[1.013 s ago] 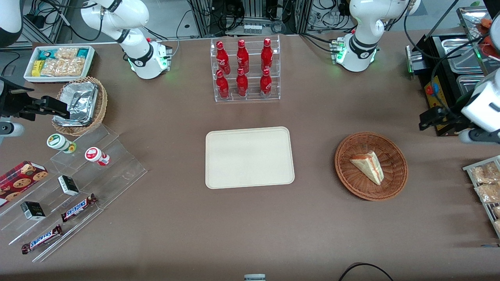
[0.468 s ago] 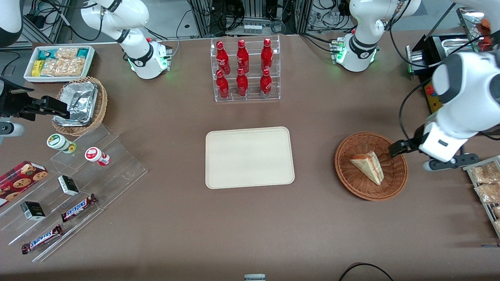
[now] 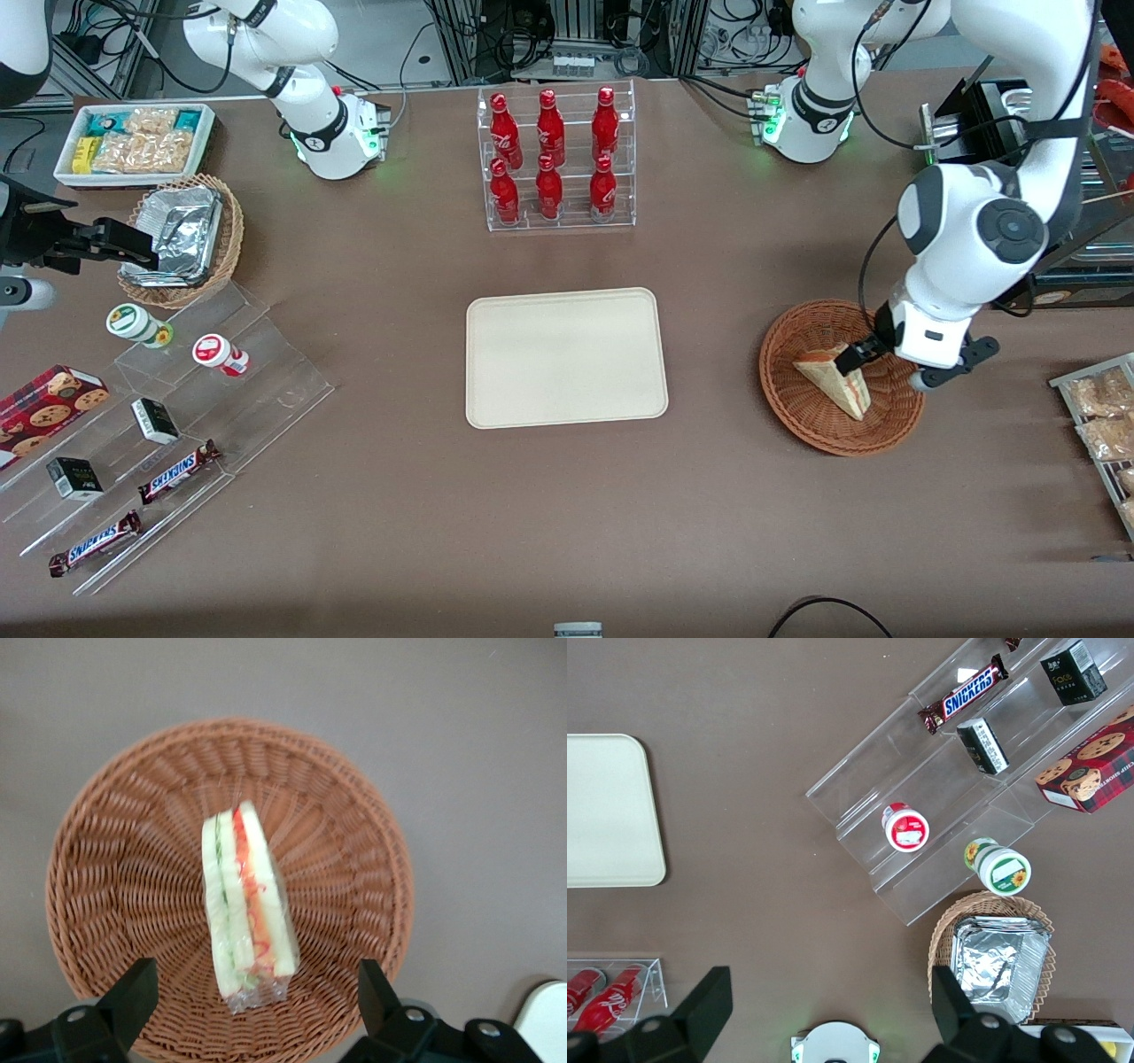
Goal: Place sandwich from basket to tray
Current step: 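Move the left gripper over the wrapped sandwich in the wicker basket, then lower the left gripper and close it on the sandwich's upright edge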
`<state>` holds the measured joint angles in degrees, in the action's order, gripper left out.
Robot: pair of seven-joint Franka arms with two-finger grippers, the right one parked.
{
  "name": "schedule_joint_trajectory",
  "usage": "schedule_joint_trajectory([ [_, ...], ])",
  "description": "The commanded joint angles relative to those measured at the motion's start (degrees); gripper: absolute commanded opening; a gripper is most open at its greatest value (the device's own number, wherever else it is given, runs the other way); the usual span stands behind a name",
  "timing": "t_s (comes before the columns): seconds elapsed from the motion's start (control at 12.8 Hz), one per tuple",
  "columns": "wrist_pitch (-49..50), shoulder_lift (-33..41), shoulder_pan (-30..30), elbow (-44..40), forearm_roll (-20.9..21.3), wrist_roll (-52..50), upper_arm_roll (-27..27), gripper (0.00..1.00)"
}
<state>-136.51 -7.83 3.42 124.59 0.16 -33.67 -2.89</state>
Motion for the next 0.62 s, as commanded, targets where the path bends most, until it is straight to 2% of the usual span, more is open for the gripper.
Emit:
schedule_joint_trajectory([
  [0.0,-1.0,-0.2,0.3,1.1,0.8,-2.2,0.1,1.00],
  [0.55,-2.5,-3.6,0.3,2.1,0.8,-2.7,0.1,1.00],
])
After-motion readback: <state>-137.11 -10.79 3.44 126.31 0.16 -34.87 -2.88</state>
